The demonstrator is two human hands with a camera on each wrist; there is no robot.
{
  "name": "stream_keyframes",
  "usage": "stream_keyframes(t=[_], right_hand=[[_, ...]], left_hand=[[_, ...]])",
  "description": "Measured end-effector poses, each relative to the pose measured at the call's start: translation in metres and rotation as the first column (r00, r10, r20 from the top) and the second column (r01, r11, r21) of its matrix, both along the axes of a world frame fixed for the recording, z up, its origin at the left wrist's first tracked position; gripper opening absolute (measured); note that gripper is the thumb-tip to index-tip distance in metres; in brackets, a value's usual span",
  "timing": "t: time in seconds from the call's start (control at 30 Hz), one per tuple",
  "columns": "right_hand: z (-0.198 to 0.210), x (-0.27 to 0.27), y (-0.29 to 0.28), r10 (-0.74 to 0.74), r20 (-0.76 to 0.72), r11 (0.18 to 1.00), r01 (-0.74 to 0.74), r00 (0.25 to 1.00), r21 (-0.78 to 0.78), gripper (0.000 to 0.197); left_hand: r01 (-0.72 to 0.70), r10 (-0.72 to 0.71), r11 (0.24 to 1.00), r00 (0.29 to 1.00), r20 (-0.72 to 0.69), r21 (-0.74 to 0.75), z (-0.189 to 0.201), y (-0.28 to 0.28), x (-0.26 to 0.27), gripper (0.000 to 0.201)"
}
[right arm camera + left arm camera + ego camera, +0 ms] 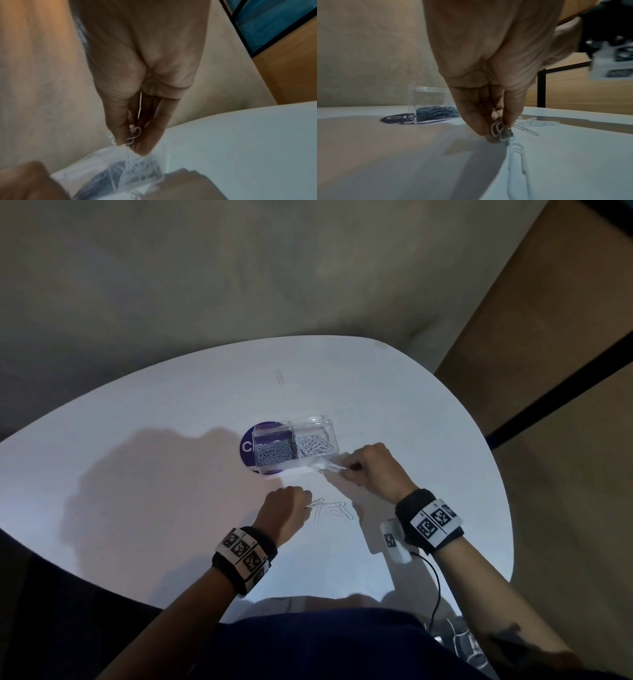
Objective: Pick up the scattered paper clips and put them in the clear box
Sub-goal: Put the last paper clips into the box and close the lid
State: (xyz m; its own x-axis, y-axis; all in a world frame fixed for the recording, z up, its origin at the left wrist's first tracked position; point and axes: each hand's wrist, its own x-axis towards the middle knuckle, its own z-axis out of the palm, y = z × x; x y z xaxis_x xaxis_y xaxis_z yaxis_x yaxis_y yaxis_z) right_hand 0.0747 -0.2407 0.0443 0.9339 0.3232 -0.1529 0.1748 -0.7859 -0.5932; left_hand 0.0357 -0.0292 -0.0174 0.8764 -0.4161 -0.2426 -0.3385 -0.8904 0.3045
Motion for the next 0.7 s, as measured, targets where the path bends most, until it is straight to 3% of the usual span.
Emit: stream_keyframes(t=[0.1, 0.2, 0.23, 0.33, 0.4, 0.5, 0.57, 0.7], right_hand=[[0.009, 0.026, 0.013, -0.011, 0.04, 0.998, 0.014, 0.999, -0.054, 0.016], [0.015, 0.05, 0.03, -0.026, 0.069, 0.989, 0.035, 0.997, -0.141, 0.037], [0.015, 0.056, 0.035, -0.025, 0.074, 0.985, 0.038, 0.997, -0.169, 0.036], [0.014, 0.065, 0.048, -0.008, 0.004, 0.952, 0.009, 1.0, -0.307, 0.004], [0.01, 0.065, 0.05, 0.011, -0.022, 0.939, -0.018, 1.0, -0.344, 0.008], [0.006, 0.057, 0.042, -0.055, 0.05, 0.968, 0.065, 0.997, -0.242, 0.017], [0.001, 0.045, 0.031, -0.184, 0.107, 0.976, 0.195, 0.977, -0.098, 0.008], [-0.015, 0.011, 0.013, -0.361, 0.067, 0.929, 0.352, 0.93, 0.111, 0.02]], left_hand=[[0.037, -0.04, 0.997, 0.998, 0.049, 0.069, 0.004, 0.001, -0.002, 0.014], [0.027, -0.031, 0.997, 0.998, 0.052, 0.067, 0.007, 0.004, -0.002, 0.015], [0.018, -0.021, 0.998, 0.998, 0.054, 0.057, 0.008, 0.005, -0.002, 0.015], [-0.004, 0.001, 0.999, 0.998, 0.068, 0.039, 0.017, 0.006, 0.0, 0.016], [-0.035, 0.036, 0.999, 0.995, 0.095, -0.006, 0.027, 0.007, 0.004, 0.018], [-0.065, 0.077, 0.995, 0.985, 0.153, -0.081, 0.042, 0.008, 0.02, 0.019], [-0.062, 0.088, 0.985, 0.984, 0.153, -0.164, 0.048, 0.009, 0.036, 0.023], [-0.037, 0.087, 0.977, 0.967, 0.241, -0.208, 0.054, 0.004, 0.074, 0.018]])
